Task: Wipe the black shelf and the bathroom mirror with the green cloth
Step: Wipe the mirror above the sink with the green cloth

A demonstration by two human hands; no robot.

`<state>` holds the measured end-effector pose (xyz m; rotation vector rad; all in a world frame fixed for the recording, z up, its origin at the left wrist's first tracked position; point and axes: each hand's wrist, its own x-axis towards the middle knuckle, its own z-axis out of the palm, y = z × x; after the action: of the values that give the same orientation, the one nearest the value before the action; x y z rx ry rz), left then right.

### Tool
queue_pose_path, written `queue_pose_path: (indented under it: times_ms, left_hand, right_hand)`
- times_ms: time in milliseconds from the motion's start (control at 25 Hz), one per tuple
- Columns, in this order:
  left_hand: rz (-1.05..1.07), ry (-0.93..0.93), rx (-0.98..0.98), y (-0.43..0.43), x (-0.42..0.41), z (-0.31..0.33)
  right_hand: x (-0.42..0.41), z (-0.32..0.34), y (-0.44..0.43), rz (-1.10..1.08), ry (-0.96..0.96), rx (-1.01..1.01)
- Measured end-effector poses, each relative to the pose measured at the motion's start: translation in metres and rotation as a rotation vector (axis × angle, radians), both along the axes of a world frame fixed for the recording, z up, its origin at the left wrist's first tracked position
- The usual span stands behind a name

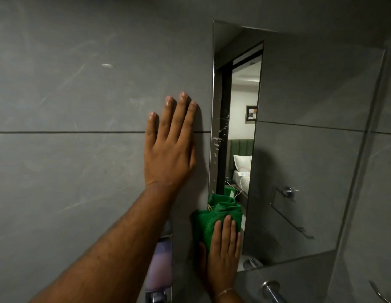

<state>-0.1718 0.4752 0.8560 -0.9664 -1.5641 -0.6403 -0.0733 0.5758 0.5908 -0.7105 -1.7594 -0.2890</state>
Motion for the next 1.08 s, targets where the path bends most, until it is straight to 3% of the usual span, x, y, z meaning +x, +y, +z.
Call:
queue_pose_path:
  times_ms: [120, 240, 440, 560, 1080]
  left_hand:
    - [0.011, -0.003, 0.026, 0.0, -0.001, -0.002]
    - [-0.014, 0.0, 0.056, 0.0, 0.0, -0.001]
    - [-0.057, 0.002, 0.096, 0.001, 0.002, -0.002]
    - [-0.033, 0.015, 0.076, 0.001, -0.001, -0.001]
    - [0.063, 0.06, 0.03, 0.025, 0.012, -0.007]
  right_hand:
    - [-0.002, 0.057, -0.008, 0.023, 0.035, 0.013]
    - [-0.007, 0.167, -0.013, 0.104, 0.103, 0.016]
    - [-0.011, 0.331, -0.006, 0.075, 0.152, 0.204]
    - [-0.012, 0.392, -0.002, 0.055, 0.183, 0.292]
    - [-0.015, 0.42, -0.008, 0.099, 0.27, 0.286]
